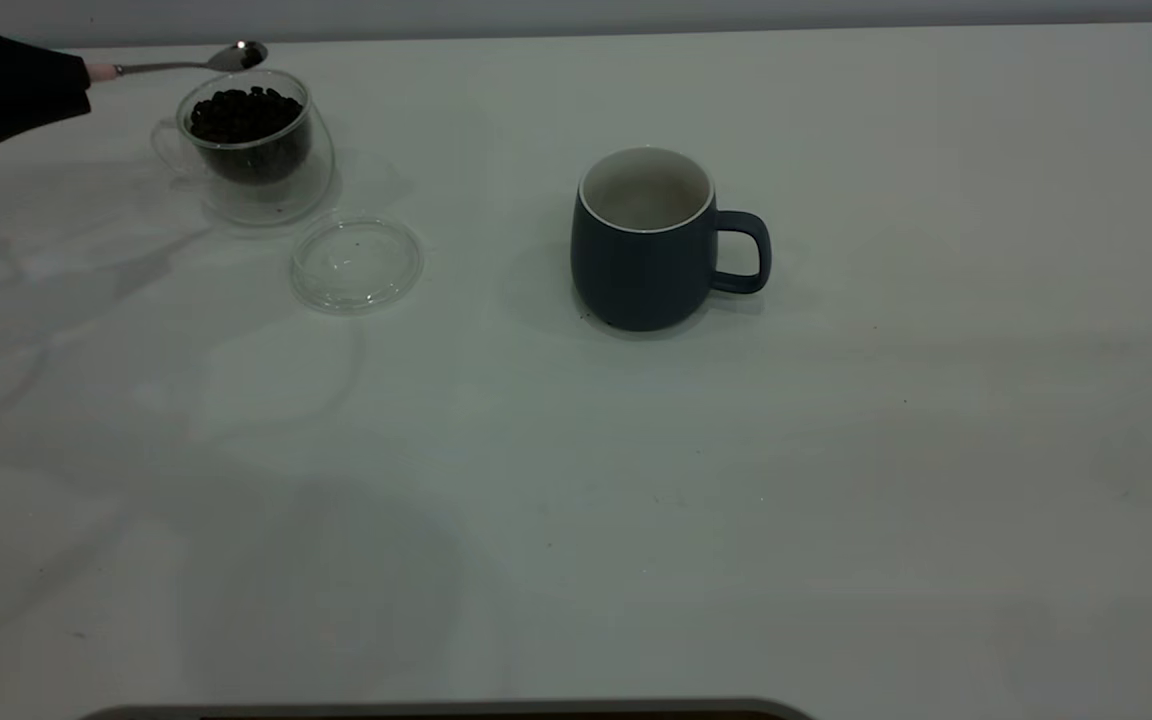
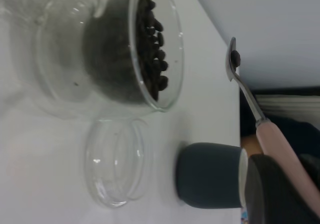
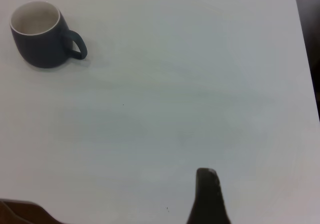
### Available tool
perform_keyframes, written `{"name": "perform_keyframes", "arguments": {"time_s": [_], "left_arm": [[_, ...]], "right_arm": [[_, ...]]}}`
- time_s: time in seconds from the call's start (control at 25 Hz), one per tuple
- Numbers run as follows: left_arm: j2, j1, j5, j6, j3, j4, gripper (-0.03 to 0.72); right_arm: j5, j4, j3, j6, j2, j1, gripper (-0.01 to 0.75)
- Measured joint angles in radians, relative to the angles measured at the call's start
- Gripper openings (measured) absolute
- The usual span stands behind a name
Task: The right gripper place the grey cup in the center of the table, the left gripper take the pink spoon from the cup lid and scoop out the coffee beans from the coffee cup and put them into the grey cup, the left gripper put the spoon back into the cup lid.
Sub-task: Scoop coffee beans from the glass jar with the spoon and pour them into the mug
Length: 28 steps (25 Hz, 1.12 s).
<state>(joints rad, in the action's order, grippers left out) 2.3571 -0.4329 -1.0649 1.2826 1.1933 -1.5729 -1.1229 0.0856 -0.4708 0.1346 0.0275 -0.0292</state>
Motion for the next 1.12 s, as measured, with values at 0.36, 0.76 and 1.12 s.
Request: {"name": "perform_keyframes", "arguments": {"time_s": [0.36,0.76,1.12], "left_arm": [[0.0,-0.001,-0.064,0.003,0.0,0.0,0.115],[0.0,0.092,-0.065,0.002,0.001,0.0,0.115],[0.0,0.228,-0.065,0.003,0.001,0.0,0.115]], "right_arm": [[0.0,0.0,0.0,0.0,0.0,0.0,0.59],[0.0,0.0,0.0,0.0,0.0,0.0,0.59],[0.0,0.0,0.0,0.0,0.0,0.0,0.59]]}}
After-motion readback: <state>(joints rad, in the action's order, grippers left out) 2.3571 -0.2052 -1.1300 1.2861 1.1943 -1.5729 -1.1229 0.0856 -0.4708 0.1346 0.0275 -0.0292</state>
